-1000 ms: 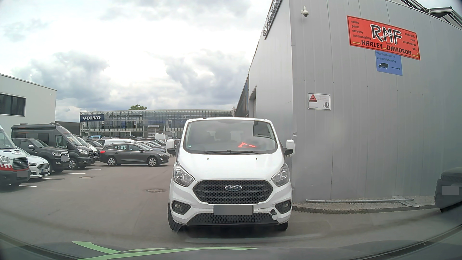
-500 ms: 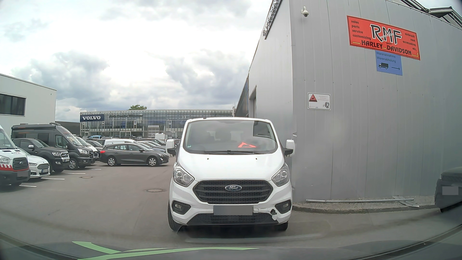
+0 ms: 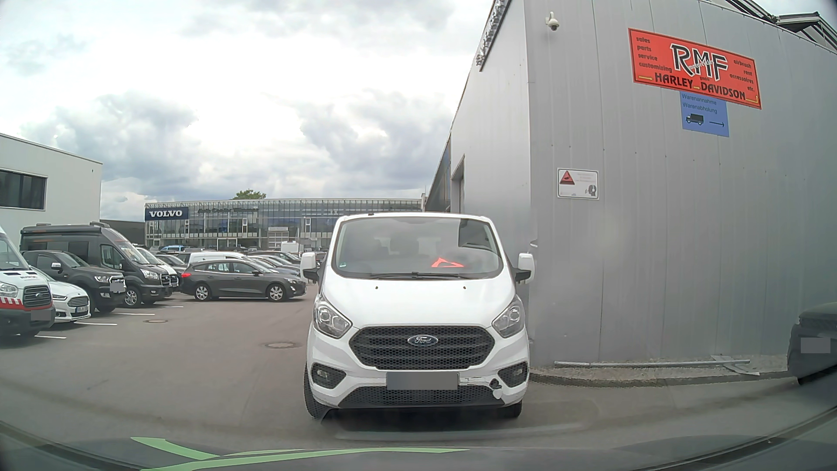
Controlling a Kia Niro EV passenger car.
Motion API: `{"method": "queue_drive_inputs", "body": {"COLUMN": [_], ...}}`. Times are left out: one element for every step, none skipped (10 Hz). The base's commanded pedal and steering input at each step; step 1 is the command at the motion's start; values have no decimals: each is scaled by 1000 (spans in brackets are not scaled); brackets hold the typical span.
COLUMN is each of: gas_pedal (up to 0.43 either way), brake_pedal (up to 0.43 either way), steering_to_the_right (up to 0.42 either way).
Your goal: Follow the waypoints while adhering to traffic rules and regulations
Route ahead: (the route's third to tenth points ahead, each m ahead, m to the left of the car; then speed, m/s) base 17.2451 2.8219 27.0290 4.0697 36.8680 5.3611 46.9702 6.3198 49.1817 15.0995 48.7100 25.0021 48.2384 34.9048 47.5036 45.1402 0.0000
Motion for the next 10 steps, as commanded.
{"method": "queue_drive_inputs", "body": {"gas_pedal": [0,0,0,0,0,0,0,0,0,0], "brake_pedal": [457,457,457,457,457,457,457,457,457,457], "steering_to_the_right": [-462,-463,-462,-462,-463,-462,-462,-462,-463,-463]}}
